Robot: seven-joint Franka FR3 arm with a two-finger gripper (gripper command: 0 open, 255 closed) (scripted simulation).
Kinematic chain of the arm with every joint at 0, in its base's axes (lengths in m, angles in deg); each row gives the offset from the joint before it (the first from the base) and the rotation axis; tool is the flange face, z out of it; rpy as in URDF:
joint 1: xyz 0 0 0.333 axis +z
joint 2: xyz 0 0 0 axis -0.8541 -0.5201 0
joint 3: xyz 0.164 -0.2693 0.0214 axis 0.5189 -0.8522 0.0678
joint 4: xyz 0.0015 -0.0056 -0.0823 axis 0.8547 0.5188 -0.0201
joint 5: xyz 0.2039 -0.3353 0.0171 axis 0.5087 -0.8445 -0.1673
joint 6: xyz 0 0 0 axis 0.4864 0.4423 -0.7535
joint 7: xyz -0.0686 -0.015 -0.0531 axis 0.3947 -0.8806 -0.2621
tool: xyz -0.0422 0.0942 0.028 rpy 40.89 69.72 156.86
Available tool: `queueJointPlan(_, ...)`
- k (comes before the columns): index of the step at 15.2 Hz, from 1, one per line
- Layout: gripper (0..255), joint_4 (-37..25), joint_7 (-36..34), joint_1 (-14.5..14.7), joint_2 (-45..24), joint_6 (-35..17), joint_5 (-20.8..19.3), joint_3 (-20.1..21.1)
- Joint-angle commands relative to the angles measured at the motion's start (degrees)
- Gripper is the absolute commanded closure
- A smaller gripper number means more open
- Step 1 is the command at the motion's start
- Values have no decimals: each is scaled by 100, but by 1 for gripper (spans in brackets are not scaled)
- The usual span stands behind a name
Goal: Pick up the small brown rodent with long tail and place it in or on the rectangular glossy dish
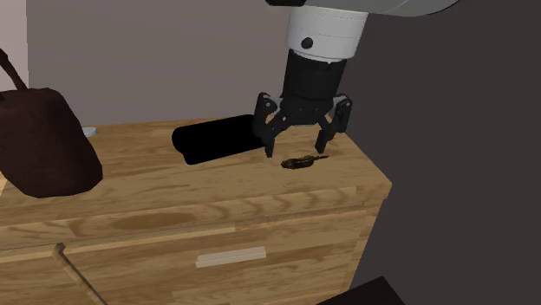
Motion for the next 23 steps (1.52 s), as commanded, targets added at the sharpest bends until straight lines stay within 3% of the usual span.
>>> queueJointPlan(1,0,0,0,0,0,0,0,0)
queueJointPlan(7,0,-125,-1687,-689,-1080,-957,-21,543)
queueJointPlan(13,0,-452,-3418,-1394,-2198,-1662,-284,941)
queueJointPlan(21,0,-989,-5751,-2204,-3551,-2208,-889,1139)
queueJointPlan(23,0,-974,-5923,-2250,-3664,-2310,-946,1130)
